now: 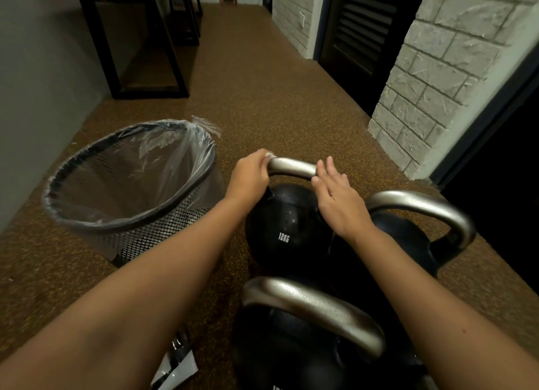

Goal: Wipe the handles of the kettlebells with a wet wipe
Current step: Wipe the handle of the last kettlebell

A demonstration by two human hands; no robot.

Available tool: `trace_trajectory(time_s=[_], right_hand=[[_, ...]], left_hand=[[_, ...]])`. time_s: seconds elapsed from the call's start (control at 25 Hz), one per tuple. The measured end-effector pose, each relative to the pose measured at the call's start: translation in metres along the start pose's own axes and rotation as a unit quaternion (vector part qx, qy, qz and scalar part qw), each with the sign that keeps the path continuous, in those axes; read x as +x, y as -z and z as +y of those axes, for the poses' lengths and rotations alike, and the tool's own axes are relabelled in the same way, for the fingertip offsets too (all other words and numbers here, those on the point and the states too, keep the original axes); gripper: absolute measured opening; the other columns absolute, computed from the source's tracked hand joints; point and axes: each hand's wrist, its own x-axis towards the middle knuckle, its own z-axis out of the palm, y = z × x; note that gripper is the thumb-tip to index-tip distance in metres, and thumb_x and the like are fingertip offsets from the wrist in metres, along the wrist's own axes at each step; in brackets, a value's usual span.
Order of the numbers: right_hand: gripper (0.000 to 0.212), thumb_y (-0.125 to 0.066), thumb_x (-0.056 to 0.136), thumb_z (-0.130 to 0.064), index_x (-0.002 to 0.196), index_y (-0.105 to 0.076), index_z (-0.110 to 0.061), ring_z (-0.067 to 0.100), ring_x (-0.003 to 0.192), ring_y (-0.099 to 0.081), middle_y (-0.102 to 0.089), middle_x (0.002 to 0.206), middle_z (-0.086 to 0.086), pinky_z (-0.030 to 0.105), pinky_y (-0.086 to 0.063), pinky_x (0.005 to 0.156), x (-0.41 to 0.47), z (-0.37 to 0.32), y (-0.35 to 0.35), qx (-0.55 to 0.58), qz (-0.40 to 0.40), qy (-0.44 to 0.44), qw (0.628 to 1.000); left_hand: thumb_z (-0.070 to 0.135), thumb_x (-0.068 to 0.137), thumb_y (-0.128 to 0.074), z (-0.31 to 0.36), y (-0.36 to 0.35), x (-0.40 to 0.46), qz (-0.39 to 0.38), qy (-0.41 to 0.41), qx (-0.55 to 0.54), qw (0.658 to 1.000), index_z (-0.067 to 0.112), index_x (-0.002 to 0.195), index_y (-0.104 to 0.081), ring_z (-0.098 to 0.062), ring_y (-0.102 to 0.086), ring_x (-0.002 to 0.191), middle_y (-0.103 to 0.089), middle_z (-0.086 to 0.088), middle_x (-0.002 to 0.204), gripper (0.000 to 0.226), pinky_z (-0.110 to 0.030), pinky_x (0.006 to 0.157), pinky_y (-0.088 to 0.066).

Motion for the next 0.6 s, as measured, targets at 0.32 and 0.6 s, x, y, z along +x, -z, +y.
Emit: trace_trajectory(time_s=[0.32,0.6], right_hand=[[0.049,-0.022,0.1,-0.04,0.148,-0.015,-0.031,0.027,0.146,0.001,0.002,0.157,-0.013,0.042,-0.01,0.115,-0.002,-0.003,0.001,-0.001,-0.002,-0.006,1.0],[0.049,-0.022,0.1,-0.041,0.148,-0.015,-0.032,0.028,0.145,0.001,0.002,0.157,-0.013,0.043,-0.011,0.115,-0.001,-0.004,0.001,-0.001,-0.001,-0.012,1.0]], left_hand=[[0.003,0.094,-0.044,-0.006,-0.018,-0.031,0.026,-0.117,-0.008,0.993,0.011,0.133,-0.049,-0.017,-0.031,0.137,-0.041,-0.005,0.144,0.04,-0.031,0.115,-0.019],[0.017,0.098,-0.041,0.011,-0.021,-0.044,0.107,0.132,-0.138,0.976,0.011,0.132,-0.049,-0.014,-0.044,0.128,-0.051,-0.006,0.137,0.036,-0.015,0.103,-0.03]])
